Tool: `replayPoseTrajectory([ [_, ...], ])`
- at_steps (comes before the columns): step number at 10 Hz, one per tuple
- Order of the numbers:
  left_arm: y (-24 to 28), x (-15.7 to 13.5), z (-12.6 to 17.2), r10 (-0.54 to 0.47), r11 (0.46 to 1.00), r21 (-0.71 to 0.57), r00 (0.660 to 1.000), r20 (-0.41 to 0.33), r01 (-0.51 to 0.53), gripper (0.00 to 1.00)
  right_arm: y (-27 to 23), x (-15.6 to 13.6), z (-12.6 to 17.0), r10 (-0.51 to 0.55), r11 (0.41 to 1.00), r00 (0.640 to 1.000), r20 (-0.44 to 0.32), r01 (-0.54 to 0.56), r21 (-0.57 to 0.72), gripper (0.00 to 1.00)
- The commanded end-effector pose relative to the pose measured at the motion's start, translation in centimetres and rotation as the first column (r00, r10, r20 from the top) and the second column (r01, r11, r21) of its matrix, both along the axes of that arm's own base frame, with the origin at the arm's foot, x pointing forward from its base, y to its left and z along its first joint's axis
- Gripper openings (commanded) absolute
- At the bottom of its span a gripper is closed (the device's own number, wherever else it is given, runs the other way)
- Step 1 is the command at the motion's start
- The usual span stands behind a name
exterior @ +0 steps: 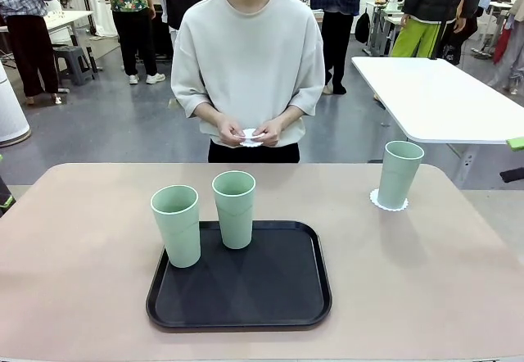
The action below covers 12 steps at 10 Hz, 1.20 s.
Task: Place coasters on the table and set cups on them.
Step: Take one Reusable plastic cup from the Flat Tray and place it on a coaster set by the human.
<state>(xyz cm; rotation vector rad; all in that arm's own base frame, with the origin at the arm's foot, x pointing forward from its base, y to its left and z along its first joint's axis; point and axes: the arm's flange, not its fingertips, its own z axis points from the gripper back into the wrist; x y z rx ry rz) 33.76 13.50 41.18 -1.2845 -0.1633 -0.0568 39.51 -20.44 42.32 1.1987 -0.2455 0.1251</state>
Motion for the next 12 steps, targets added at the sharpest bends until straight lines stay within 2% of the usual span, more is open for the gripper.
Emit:
replayPoseTrajectory([
  [1, 0.0, -0.1, 0.1, 0.000, 1.000, -0.013, 1.000, 0.013, 0.000, 1.00, -3.3, 0.6, -0.8, 0.071, 0.995, 0.997, -0.029, -0.069, 0.071, 1.00],
  [5, 0.0, -0.1, 0.1, 0.000, 1.000, -0.013, 1.000, 0.013, 0.000, 1.00, -7.6, -1.0, -1.1, 0.052, 0.991, 0.999, 0.003, -0.052, 0.120, 1.00],
  [6, 0.0, -0.1, 0.1, 0.000, 1.000, -0.013, 1.000, 0.013, 0.000, 1.00, -7.6, -0.8, -1.1, 0.060, 0.992, 0.998, 0.013, -0.061, 0.111, 1.00],
  [7, 0.0, -0.1, 0.1, 0.000, 1.000, -0.013, 1.000, 0.013, 0.000, 1.00, -7.2, -1.3, -1.1, 0.031, 0.992, 0.999, -0.023, -0.028, 0.120, 1.00],
  [12, 0.0, -0.1, 0.1, 0.000, 1.000, -0.013, 1.000, 0.013, 0.000, 1.00, -7.2, -1.3, -1.1, 0.031, 0.992, 0.999, -0.023, -0.028, 0.120, 1.00],
])
